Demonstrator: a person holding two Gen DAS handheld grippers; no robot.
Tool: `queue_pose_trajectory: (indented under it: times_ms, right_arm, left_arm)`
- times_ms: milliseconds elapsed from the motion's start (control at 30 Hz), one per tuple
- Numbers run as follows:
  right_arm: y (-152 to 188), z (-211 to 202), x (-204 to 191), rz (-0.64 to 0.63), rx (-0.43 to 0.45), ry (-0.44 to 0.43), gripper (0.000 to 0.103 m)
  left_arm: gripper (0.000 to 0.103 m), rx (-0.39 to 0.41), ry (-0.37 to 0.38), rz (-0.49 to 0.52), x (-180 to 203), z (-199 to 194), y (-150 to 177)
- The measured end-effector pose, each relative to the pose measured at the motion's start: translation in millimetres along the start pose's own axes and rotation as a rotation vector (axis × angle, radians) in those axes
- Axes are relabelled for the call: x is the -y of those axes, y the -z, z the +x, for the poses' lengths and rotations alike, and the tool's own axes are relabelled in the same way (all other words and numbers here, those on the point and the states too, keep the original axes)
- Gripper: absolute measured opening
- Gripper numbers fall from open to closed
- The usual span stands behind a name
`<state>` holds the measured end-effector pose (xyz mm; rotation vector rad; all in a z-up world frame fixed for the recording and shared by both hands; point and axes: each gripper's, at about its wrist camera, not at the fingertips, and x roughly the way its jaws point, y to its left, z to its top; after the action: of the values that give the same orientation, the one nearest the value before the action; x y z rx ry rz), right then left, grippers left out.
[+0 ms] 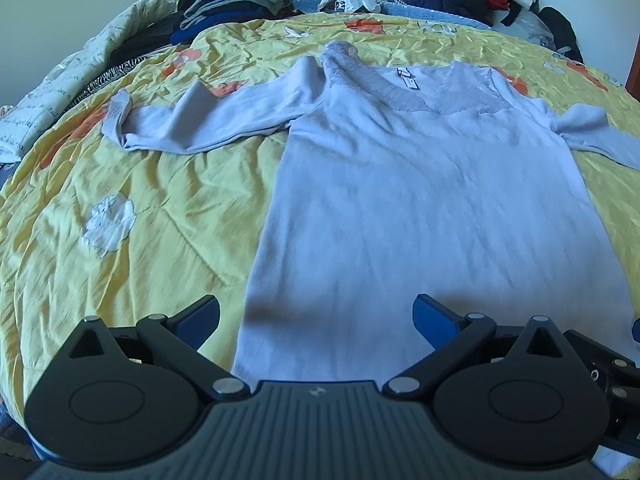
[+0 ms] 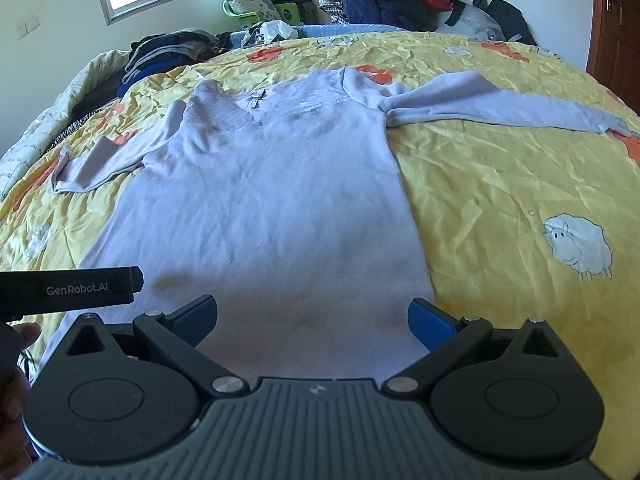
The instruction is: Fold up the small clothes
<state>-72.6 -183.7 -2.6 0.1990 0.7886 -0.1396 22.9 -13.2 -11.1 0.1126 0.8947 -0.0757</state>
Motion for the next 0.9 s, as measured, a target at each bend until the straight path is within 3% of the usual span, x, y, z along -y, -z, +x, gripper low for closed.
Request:
queue_pose_trajectory:
  times_ms: [400, 567, 733, 900]
  right_arm:
    - [-16.3, 13.4, 17.7, 0.043, 0.009, -0.018, 0.103]
    - [-27.2, 18.0, 35.3, 0.044, 0.064, -0.04, 0.103]
    - [-46.0, 24.0, 70.6, 0.076, 0.131, -0.03, 0.103]
    - [-71.1, 33.8, 126.7, 0.158, 0.194, 0.061, 0.103]
  left_arm:
    - [0.103, 0.006, 0.008, 0.04, 18.8, 13.0, -20.4]
    - [0.103, 0.019, 0.002, 0.059, 30.4, 19.3, -31.8]
    - [0.103, 0.066, 0.009, 0.092, 46.9, 23.2, -46.9]
    - [0.103, 0.068, 0.047, 0.115, 63.7, 31.0, -58.2]
